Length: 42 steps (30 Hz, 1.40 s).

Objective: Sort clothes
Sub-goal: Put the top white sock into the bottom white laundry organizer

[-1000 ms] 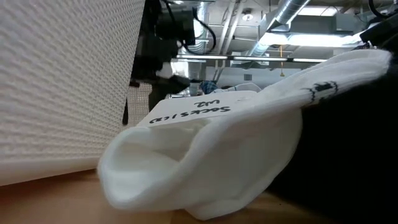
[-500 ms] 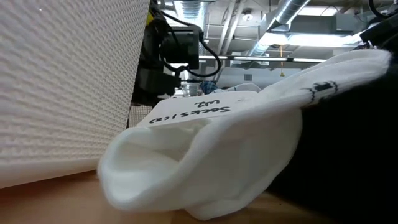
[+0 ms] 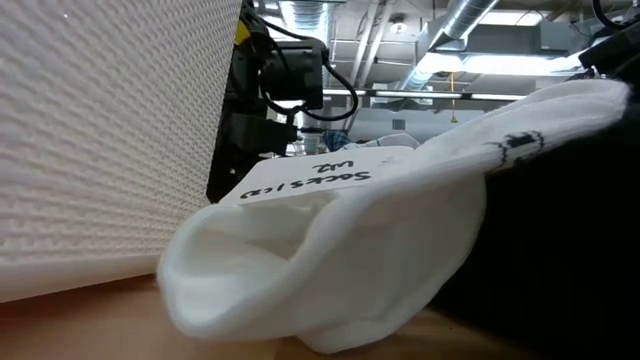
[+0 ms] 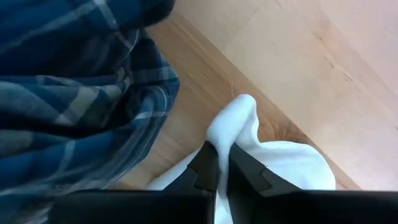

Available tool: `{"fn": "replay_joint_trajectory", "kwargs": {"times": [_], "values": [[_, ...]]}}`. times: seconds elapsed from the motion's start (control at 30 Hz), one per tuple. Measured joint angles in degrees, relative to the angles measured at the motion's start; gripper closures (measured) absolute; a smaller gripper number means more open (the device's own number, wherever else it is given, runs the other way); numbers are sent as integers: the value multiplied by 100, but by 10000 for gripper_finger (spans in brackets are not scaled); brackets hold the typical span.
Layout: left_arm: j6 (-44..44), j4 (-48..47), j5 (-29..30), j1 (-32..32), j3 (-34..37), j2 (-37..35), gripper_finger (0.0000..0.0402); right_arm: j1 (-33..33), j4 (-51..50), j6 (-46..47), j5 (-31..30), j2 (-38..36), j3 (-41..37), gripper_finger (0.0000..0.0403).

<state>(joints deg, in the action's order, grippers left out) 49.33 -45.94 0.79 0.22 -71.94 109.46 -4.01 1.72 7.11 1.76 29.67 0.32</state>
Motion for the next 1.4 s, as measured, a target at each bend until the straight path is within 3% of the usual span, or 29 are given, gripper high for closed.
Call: {"fn": "replay_joint_trajectory", "kwargs": {"times": [0.33, 1.4], "values": [[-256, -123, 74, -211, -255, -459, 399, 0, 0, 0, 0, 0, -1, 321], [-1397, -76, 676, -864, -1624, -3325, 401, 0, 0, 0, -2, 0, -2, 321]]}}
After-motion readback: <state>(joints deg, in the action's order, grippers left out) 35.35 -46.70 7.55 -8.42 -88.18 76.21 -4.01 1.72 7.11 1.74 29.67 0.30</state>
